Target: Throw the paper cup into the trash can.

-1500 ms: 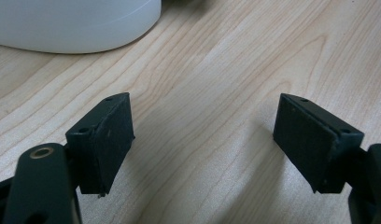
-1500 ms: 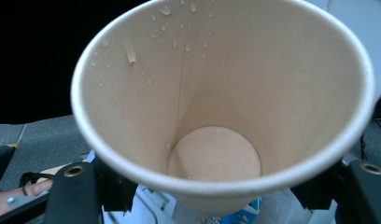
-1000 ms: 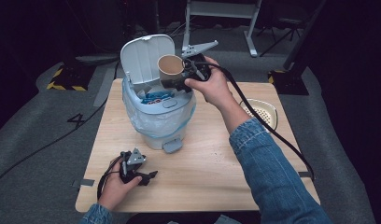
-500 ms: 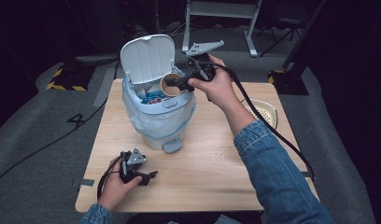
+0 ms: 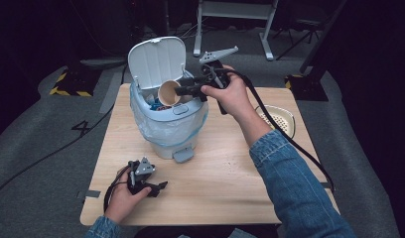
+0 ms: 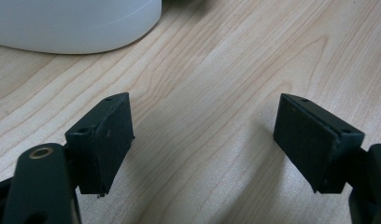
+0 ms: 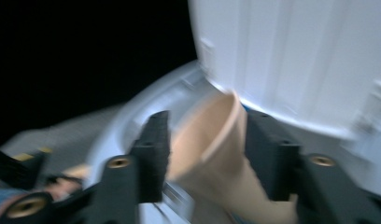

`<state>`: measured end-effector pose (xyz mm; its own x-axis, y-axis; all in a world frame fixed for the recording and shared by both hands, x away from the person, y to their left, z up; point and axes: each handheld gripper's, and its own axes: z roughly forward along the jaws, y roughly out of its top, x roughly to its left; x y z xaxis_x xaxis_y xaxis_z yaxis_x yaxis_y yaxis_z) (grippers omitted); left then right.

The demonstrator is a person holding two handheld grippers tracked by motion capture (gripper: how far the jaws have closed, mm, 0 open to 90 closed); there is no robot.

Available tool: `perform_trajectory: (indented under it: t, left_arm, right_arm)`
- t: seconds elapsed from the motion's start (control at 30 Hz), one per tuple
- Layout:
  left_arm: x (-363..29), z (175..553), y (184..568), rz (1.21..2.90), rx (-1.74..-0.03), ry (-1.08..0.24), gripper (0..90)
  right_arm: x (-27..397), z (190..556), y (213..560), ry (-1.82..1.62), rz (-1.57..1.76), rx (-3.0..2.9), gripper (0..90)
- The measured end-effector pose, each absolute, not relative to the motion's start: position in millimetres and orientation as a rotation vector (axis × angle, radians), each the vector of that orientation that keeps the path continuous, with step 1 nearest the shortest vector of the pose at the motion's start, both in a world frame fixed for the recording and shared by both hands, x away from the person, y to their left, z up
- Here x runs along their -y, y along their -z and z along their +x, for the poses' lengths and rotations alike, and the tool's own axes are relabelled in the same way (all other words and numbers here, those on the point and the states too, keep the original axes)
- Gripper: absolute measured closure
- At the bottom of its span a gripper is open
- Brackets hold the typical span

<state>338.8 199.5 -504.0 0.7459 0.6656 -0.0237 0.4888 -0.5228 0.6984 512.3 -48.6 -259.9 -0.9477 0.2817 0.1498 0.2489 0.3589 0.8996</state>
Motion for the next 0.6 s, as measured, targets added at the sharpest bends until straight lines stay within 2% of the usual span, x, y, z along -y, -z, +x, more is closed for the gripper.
perform_trajectory:
  t: [0.23,0.4,0.5,0.57,0.6]
  left_arm:
    - [-199.4,339.2,503.9,2.233,-0.861,-0.321,20.1]
    - [-199.2,339.1,504.0,2.232,-0.861,-0.327,20.1]
    - [-199.5,336.7,504.0,2.222,-0.886,-0.340,20.7]
    - [-202.3,335.0,503.6,2.202,-0.909,-0.358,25.3]
    - [-204.9,335.0,503.2,2.200,-0.905,-0.368,30.3]
  right_arm:
    - [42.9,505.4,259.0,-1.588,0.390,-2.620,43.3]
    - [59.1,501.7,251.0,-1.553,0.420,-2.565,41.2]
    - [72.7,492.4,247.0,-1.410,0.424,-2.553,37.7]
    - [81.2,483.3,243.5,-1.274,0.411,-2.545,37.8]
    - [85.7,478.7,241.3,-1.237,0.412,-2.541,38.0]
